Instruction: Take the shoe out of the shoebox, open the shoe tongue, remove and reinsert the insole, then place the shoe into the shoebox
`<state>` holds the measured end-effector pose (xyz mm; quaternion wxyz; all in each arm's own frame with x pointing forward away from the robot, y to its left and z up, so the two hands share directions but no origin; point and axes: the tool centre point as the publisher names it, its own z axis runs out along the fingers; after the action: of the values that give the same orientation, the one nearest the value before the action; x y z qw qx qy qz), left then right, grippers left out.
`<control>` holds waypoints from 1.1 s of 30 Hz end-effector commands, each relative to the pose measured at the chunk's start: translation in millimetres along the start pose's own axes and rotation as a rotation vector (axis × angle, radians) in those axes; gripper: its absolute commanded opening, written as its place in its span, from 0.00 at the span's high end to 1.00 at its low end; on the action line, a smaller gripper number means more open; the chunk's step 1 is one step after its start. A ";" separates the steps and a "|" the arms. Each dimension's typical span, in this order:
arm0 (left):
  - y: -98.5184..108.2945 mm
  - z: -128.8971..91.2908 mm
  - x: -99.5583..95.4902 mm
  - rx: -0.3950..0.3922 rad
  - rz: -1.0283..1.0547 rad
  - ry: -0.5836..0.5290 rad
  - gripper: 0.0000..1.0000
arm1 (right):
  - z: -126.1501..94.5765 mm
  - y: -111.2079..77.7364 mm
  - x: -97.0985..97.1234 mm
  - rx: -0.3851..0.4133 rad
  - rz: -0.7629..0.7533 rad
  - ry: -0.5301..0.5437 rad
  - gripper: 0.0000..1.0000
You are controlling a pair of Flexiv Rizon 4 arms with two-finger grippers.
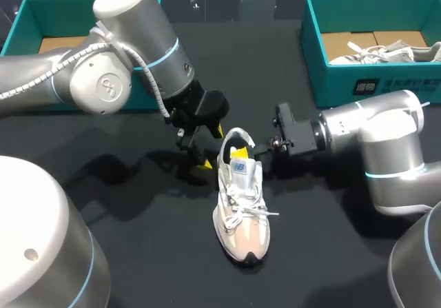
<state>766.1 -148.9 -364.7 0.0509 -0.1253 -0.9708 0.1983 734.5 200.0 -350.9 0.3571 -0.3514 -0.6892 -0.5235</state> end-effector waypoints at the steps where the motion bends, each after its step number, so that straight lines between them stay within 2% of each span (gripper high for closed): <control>1: 0.4 -1.0 1.2 -0.002 0.001 -0.001 0.00 | 3.3 -9.2 0.5 -0.014 -0.013 -0.024 1.00; 2: 0.4 -1.0 1.2 -0.002 0.001 -0.001 0.00 | 2.7 -7.5 1.3 -0.014 -0.020 -0.026 1.00; 3: 0.4 -1.0 1.2 -0.002 0.001 -0.001 0.00 | 2.3 -3.6 3.2 -0.013 -0.036 -0.032 0.89; 4: 0.4 -1.0 1.2 -0.002 0.001 -0.001 0.00 | 2.0 -1.6 4.0 -0.013 -0.045 -0.035 0.86; 5: 0.4 -1.0 1.2 -0.002 0.001 -0.001 0.00 | 1.6 3.1 6.2 -0.013 -0.067 -0.040 0.71; 6: 0.4 -1.0 1.2 -0.002 0.001 -0.001 0.00 | 1.3 6.4 7.9 -0.008 -0.081 -0.047 0.62; 9: 0.4 -1.0 1.2 -0.002 0.001 -0.001 0.00 | -0.2 16.5 12.6 0.005 -0.117 -0.060 0.60; 17: 0.4 -1.0 1.2 -0.002 0.001 -0.001 0.00 | -1.9 30.8 14.7 0.031 -0.154 -0.074 0.65; 19: 0.4 -1.0 1.2 -0.002 0.001 -0.001 0.00 | -1.7 33.0 12.3 0.034 -0.155 -0.070 0.69; 22: 0.4 -1.0 1.2 -0.002 0.001 -0.001 0.00 | -1.2 34.7 3.4 0.031 -0.141 -0.057 0.82; 24: 0.4 -1.0 1.2 -0.002 0.001 -0.001 0.00 | -0.3 34.0 -1.9 0.028 -0.122 -0.054 1.00; 29: 0.4 -1.0 1.2 -0.002 0.001 -0.001 0.00 | 3.3 23.6 -9.0 0.026 -0.080 -0.040 1.00; 33: 0.4 -1.0 1.2 -0.002 0.001 -0.001 0.00 | 6.2 5.5 -11.3 0.016 -0.024 -0.035 1.00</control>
<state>766.1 -148.9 -364.7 0.0509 -0.1253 -0.9708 0.1983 751.8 204.6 -344.5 0.3417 -0.3443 -0.7080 -0.5134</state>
